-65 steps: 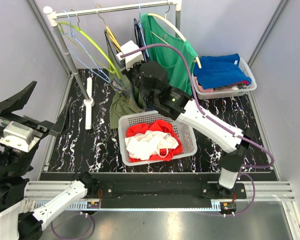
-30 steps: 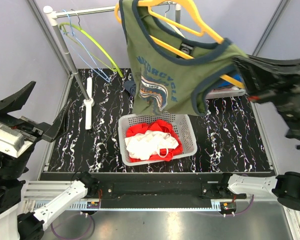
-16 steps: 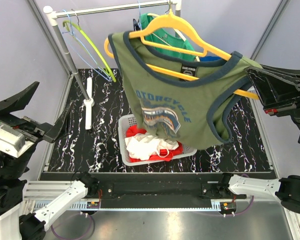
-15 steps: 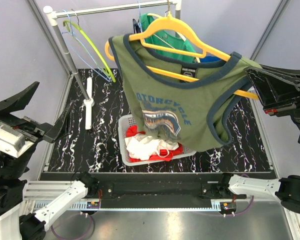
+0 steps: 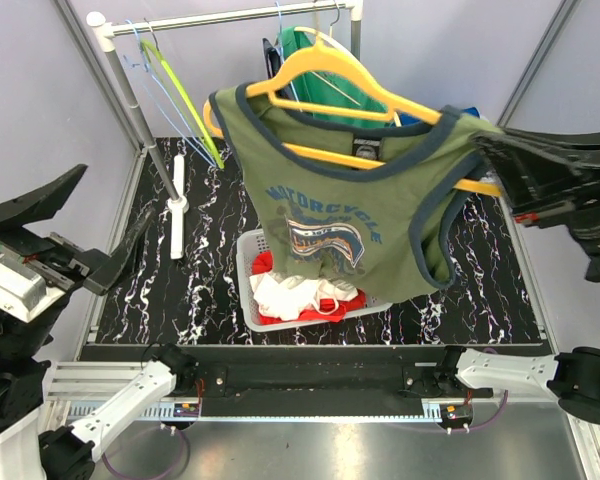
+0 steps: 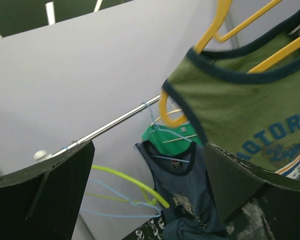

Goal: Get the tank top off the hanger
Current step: Pick up the hanger from the clothesline, then remove the tank top from the hanger.

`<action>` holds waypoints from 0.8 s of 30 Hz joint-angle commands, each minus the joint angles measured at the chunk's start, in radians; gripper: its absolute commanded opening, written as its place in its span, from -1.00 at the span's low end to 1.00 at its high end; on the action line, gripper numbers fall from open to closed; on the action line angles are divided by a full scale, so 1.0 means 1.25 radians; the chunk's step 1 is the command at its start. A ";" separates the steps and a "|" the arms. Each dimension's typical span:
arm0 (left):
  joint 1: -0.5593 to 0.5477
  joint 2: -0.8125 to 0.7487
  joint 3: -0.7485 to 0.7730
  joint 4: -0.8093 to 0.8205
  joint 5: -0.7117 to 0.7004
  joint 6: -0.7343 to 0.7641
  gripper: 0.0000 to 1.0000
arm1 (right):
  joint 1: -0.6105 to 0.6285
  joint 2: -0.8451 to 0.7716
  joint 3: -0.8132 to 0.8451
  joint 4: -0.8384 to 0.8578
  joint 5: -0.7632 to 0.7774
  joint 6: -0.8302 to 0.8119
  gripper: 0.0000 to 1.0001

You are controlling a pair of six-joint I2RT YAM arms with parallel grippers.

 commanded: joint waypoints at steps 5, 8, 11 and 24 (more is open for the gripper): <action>0.013 0.068 0.074 -0.043 0.284 -0.100 0.98 | -0.003 -0.028 -0.203 0.065 -0.047 0.049 -1.00; 0.014 0.100 0.076 -0.042 0.322 -0.137 0.98 | -0.003 -0.039 -0.259 0.081 -0.090 0.073 -1.00; 0.014 0.126 0.045 -0.045 0.357 -0.174 0.98 | -0.004 -0.042 -0.294 0.090 -0.118 0.104 -1.00; 0.014 0.115 -0.088 -0.054 0.447 -0.239 0.98 | -0.003 -0.110 -0.333 0.080 -0.164 0.127 -1.00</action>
